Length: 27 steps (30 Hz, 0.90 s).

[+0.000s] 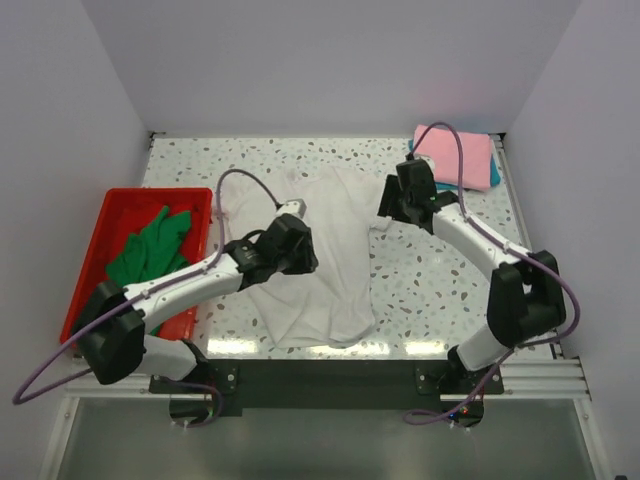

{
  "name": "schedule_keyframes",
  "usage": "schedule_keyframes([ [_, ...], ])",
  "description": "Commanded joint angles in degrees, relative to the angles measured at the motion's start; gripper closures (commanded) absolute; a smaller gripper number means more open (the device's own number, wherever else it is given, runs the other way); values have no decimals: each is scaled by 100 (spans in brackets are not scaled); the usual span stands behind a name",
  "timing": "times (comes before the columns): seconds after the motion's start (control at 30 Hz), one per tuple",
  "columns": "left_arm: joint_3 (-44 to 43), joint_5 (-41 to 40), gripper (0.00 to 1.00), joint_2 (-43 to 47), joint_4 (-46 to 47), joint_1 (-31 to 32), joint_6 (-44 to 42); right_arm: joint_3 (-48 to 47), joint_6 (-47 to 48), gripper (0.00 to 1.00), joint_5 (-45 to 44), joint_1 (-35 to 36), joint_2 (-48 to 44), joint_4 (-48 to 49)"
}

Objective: Fold and stack the t-shirts
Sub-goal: Flatten the tshirt out

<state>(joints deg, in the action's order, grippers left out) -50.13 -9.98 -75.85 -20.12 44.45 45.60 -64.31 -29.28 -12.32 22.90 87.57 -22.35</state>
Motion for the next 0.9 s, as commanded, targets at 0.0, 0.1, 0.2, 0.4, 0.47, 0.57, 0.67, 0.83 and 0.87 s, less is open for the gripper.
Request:
schedule_keyframes([
  [0.0, -603, -83, 58, -586, 421, 555, -473, -695, 203, 36, 159, -495, 707, 275],
  [0.1, -761, 145, 52, -869, 737, 995, -702, -1372, 221, 38, 379, -795, 1454, 310],
  [0.2, -928, 478, 48, -1377, 957, 1268, -912, -2231, 308, 39, 423, -988, 2077, 187],
  [0.4, -1376, 541, 47, -2020, 940, 1760, -1168, -3173, 449, 42, 511, -1147, 2958, 29],
  [0.47, -1421, 541, 46, -2100, 931, 1839, -1185, -3333, 493, 43, 511, -1147, 3222, -6],
  [0.57, -1464, 593, 45, -2223, 931, 1927, -1247, -3605, 572, 44, 362, -1147, 3556, -103],
  [0.67, -1509, 567, 44, -2337, 870, 2015, -1291, -3843, 634, 46, 204, -1156, 3811, -191],
  [0.83, -1491, 602, 43, -2460, 852, 2086, -1326, -4001, 722, 49, -209, -1156, 3978, -402],
  [0.87, -1491, 611, 43, -2469, 852, 2077, -1352, -3993, 739, 49, -271, -1156, 3996, -402],
])
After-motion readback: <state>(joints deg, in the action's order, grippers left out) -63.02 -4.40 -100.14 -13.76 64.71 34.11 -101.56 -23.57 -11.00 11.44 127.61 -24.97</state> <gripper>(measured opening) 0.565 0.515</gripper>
